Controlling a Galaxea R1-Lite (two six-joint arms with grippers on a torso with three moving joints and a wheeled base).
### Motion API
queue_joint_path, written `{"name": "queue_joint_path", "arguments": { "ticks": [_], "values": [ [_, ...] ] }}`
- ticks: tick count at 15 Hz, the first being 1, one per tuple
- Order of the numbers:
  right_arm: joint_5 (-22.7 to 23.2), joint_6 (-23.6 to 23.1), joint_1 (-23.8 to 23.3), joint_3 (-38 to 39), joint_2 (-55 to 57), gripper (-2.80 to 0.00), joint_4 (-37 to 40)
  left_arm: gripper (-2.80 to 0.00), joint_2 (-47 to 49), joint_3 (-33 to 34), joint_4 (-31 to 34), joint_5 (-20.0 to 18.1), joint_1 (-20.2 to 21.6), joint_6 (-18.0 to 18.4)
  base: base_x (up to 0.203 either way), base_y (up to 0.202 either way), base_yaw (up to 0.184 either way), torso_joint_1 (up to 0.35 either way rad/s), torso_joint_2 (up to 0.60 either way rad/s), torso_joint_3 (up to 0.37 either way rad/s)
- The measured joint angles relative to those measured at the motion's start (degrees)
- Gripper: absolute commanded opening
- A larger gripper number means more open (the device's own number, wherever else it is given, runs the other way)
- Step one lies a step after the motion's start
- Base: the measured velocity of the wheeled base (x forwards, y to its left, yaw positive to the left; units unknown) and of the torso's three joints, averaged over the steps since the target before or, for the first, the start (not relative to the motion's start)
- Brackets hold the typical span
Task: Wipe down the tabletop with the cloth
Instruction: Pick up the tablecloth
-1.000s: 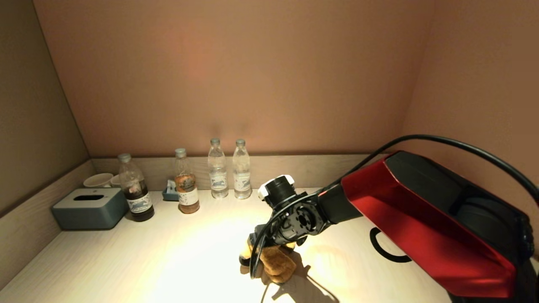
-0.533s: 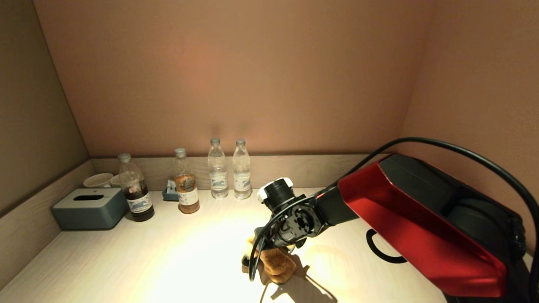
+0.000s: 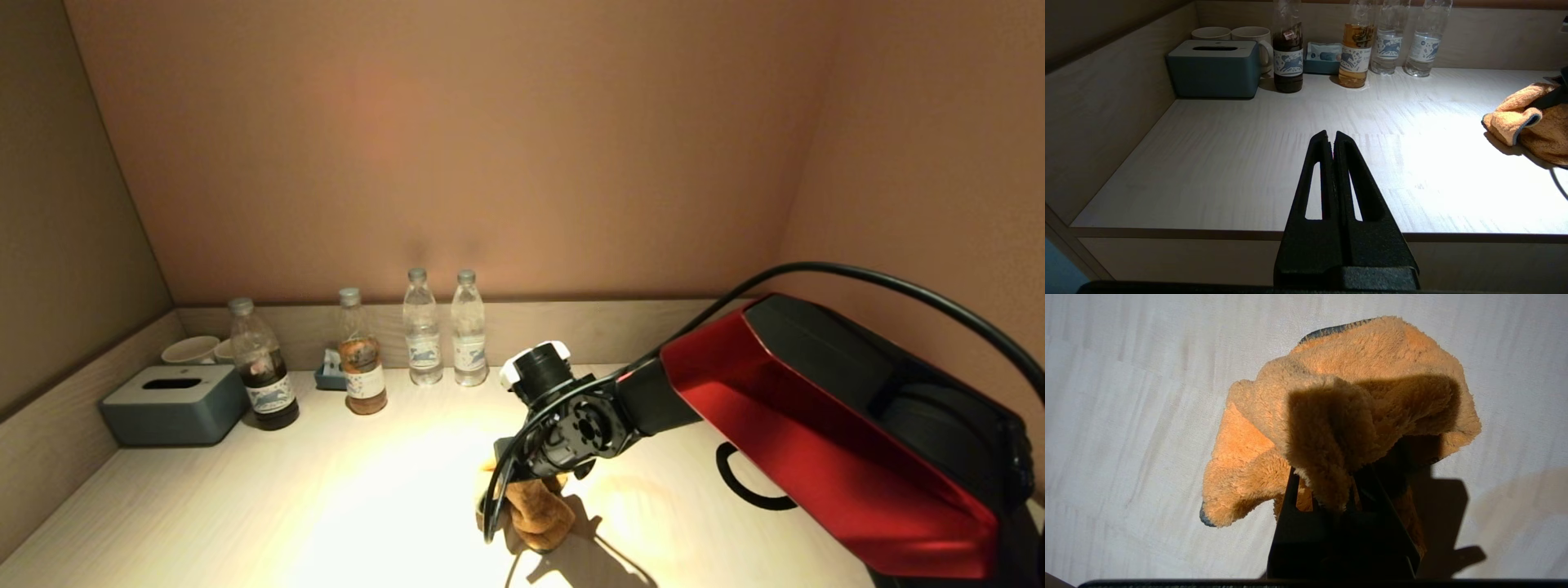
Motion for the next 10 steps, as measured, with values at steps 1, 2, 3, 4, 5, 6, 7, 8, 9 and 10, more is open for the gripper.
{"name": "queue_joint_path", "arguments": {
  "ticks": [1,2,3,4,5,6,7,8,9,10],
  "values": [
    [0.0,0.0,-0.1,0.0,-0.3,-2.80,0.0,-2.80,0.0,0.0,0.0,0.0,0.0,0.0,0.000,0.000,0.000,0.000,0.00,0.000],
    [0.0,0.0,-0.3,0.0,-1.1,-2.80,0.0,-2.80,0.0,0.0,0.0,0.0,0.0,0.0,0.000,0.000,0.000,0.000,0.00,0.000],
    [0.0,0.0,-0.6,0.0,-2.0,-2.80,0.0,-2.80,0.0,0.0,0.0,0.0,0.0,0.0,0.000,0.000,0.000,0.000,0.00,0.000],
    [0.0,0.0,-0.8,0.1,-3.1,-2.80,0.0,-2.80,0.0,0.0,0.0,0.0,0.0,0.0,0.000,0.000,0.000,0.000,0.00,0.000],
    [0.0,-0.1,-0.9,0.2,-4.1,-2.80,0.0,-2.80,0.0,0.0,0.0,0.0,0.0,0.0,0.000,0.000,0.000,0.000,0.00,0.000],
    [0.0,-0.1,-1.0,0.2,-4.9,-2.80,0.0,-2.80,0.0,0.0,0.0,0.0,0.0,0.0,0.000,0.000,0.000,0.000,0.00,0.000],
    [0.0,-0.1,-1.1,0.2,-5.5,-2.80,0.0,-2.80,0.0,0.0,0.0,0.0,0.0,0.0,0.000,0.000,0.000,0.000,0.00,0.000],
    [-0.1,-0.1,-1.5,0.3,-6.4,-2.80,0.1,-2.80,0.0,0.0,0.0,0.0,0.0,0.0,0.000,0.000,0.000,0.000,0.00,0.000],
    [-0.2,-0.1,-2.3,0.4,-8.3,-2.80,0.1,-2.80,0.0,0.0,0.0,0.0,0.0,0.0,0.000,0.000,0.000,0.000,0.00,0.000],
    [-0.4,-0.1,-3.0,0.5,-10.7,-2.80,0.1,-2.80,0.0,0.0,0.0,0.0,0.0,0.0,0.000,0.000,0.000,0.000,0.00,0.000]
  ]
}}
